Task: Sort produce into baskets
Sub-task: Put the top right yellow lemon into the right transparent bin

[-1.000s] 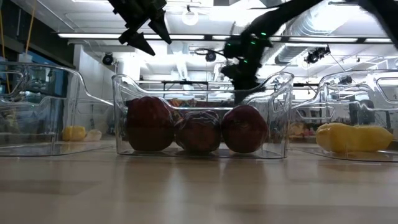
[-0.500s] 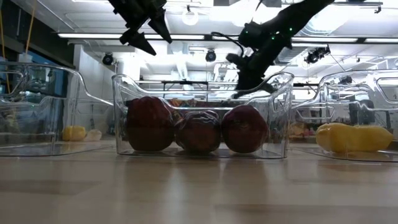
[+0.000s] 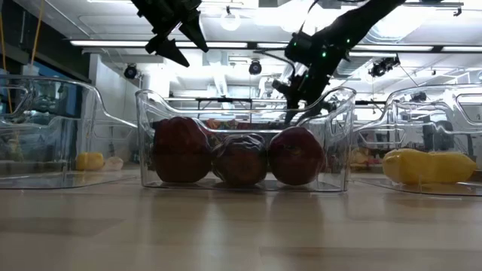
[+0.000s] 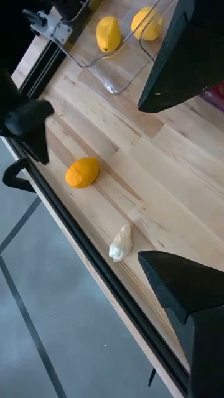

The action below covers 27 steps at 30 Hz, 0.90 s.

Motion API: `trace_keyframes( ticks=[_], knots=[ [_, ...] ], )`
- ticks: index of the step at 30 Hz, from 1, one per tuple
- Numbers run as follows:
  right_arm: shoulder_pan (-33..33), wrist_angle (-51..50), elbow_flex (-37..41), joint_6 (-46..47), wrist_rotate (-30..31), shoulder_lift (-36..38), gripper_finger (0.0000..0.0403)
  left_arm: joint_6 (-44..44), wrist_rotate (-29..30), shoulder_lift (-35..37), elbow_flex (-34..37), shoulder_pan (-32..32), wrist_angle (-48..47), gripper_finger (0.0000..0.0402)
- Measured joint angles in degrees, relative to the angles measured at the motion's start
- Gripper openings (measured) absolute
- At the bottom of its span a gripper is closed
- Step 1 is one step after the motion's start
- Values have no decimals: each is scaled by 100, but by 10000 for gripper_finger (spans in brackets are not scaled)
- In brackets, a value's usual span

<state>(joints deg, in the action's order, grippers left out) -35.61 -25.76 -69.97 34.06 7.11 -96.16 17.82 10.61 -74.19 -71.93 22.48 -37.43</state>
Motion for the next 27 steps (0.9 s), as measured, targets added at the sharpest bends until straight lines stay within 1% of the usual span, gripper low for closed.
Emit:
trace_keyframes(
  ticks=[3, 6, 8, 10, 12, 14, 21, 25, 27],
  knots=[
    [51, 137, 0, 7, 51, -267, 212, -4, 0, 0, -1, 0, 0, 369],
    [104, 258, 0, -155, 327, -533, 282, -8, 0, 0, -1, 0, -5, 369],
    [122, 341, 0, -219, 412, -677, 317, -7, 0, 0, 0, 0, -11, 369],
    [138, 466, 0, -244, 438, -783, 341, -7, 0, 0, -2, 0, -13, 369],
    [155, 489, -2, -162, 455, -892, 353, -7, -2, 0, -1, 0, -25, 369],
    [169, 468, -2, -75, 475, -1028, 356, -7, -2, 0, -1, 0, -33, 369],
    [234, 477, 0, 175, 634, -1532, 358, -5, -2, 0, -1, 0, -33, 369],
    [223, 523, -2, 201, 671, -1669, 357, -4, 4, 0, -1, 0, -31, 369],
    [191, 505, -2, 199, 701, -1702, 351, 1, 13, 0, -2, 0, -31, 369]
  ],
)
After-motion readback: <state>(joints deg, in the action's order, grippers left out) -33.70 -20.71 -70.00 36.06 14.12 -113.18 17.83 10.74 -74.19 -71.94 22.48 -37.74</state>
